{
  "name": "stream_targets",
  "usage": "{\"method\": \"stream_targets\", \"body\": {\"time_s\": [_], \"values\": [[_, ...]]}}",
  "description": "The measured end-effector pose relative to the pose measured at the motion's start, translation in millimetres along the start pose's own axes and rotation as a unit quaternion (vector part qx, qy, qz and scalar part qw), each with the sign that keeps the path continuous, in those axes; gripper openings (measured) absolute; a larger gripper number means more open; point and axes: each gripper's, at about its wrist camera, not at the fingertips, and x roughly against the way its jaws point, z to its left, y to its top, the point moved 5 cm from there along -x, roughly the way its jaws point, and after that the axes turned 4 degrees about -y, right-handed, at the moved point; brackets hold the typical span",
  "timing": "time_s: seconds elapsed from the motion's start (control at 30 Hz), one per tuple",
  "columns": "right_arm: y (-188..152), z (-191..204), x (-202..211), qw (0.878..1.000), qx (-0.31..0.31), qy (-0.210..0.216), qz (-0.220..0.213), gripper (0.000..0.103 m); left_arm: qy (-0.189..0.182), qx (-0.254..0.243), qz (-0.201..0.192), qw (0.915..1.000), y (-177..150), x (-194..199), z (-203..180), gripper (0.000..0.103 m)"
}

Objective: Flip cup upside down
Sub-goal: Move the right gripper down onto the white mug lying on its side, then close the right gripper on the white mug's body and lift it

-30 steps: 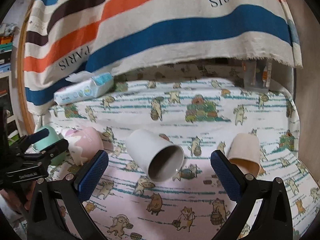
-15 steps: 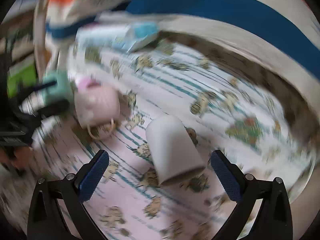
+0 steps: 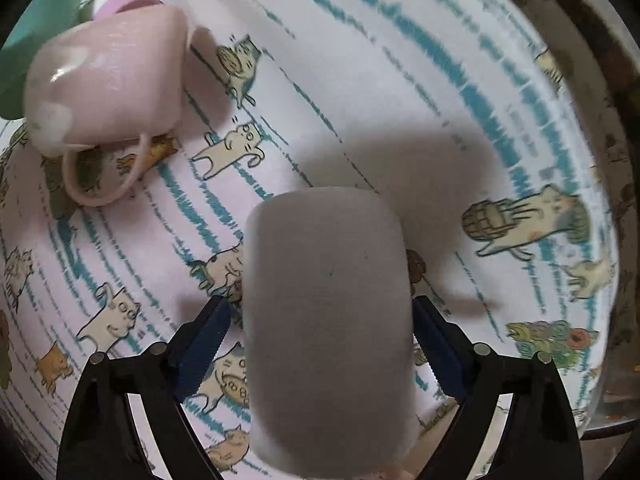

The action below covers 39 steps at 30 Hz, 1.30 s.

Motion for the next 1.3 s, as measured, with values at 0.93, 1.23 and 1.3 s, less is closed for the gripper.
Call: {"method": "stream_targets", "body": {"time_s": [0.93, 1.23, 1.3], "values": [[-86, 54, 99, 0.981, -0.116, 0.154, -0.022, 0.079, -0.032, 0.013, -0.013, 0.9993, 5, 18, -12, 0.103], [-65, 62, 96, 0.983, -0.117, 0.133, -0.051, 0.088, -0.029, 0.001, -0.002, 0.9996, 0, 12, -14, 0.103], [-69, 59, 102, 0.982, -0.134, 0.122, -0.061, 0.089, -0.037, -0.005, 0.004, 0.9993, -2, 11, -18, 0.103]]}}
